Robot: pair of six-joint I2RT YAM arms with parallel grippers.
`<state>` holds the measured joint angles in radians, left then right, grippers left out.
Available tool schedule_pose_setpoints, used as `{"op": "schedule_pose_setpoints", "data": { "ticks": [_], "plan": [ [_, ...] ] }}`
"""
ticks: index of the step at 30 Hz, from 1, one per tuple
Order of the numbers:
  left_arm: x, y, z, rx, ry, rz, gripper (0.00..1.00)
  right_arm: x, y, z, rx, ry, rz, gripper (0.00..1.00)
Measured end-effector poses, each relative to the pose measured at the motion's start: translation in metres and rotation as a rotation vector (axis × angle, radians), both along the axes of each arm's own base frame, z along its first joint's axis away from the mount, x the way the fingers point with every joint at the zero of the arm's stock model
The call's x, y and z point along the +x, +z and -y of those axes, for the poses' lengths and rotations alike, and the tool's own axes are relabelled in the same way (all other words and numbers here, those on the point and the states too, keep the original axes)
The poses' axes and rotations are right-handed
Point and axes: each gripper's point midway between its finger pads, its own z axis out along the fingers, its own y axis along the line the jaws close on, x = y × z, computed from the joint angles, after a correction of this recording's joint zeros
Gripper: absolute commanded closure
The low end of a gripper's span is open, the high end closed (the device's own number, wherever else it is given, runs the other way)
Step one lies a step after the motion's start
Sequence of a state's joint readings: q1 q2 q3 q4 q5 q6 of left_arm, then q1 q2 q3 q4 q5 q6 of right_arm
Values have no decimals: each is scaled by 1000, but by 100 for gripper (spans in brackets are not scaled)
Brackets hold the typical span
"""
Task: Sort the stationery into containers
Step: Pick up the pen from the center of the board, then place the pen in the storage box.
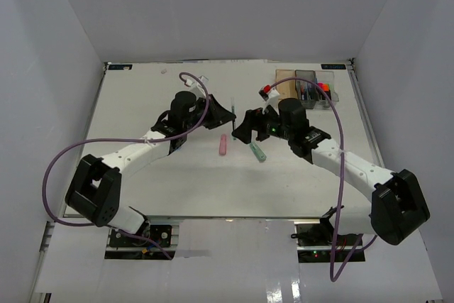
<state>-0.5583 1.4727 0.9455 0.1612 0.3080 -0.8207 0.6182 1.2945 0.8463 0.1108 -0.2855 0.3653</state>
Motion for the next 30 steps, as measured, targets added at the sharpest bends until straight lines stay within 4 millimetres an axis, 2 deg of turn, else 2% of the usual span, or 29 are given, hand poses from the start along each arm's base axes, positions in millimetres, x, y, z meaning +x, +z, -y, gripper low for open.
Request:
{"op": "schedule_pose_setpoints", "data": {
  "ticks": [5,10,17,22,23,26,27,30],
  "plan": [
    [-4,19,6,-58,-30,71,86,2,8,-9,35,14,-1,18],
    [-8,29,10,-96,-52,114,85,2,12,-17,56,31,-15,30],
    [-15,37,12,-126,-79,150,85,0,21,-24,86,54,-11,62],
    [-18,37,13,-137,-90,164,81,0,23,-25,96,57,-14,75],
    [-18,38,13,-137,-91,168,80,0,23,-25,97,56,-14,80],
    [-18,40,12,-135,-95,183,67,3,22,-23,93,37,-19,88],
    [-18,40,12,-133,-96,186,59,3,22,-23,93,37,-17,89],
    [-19,38,12,-123,-98,189,49,4,19,-22,82,29,-16,91]
  ]
}}
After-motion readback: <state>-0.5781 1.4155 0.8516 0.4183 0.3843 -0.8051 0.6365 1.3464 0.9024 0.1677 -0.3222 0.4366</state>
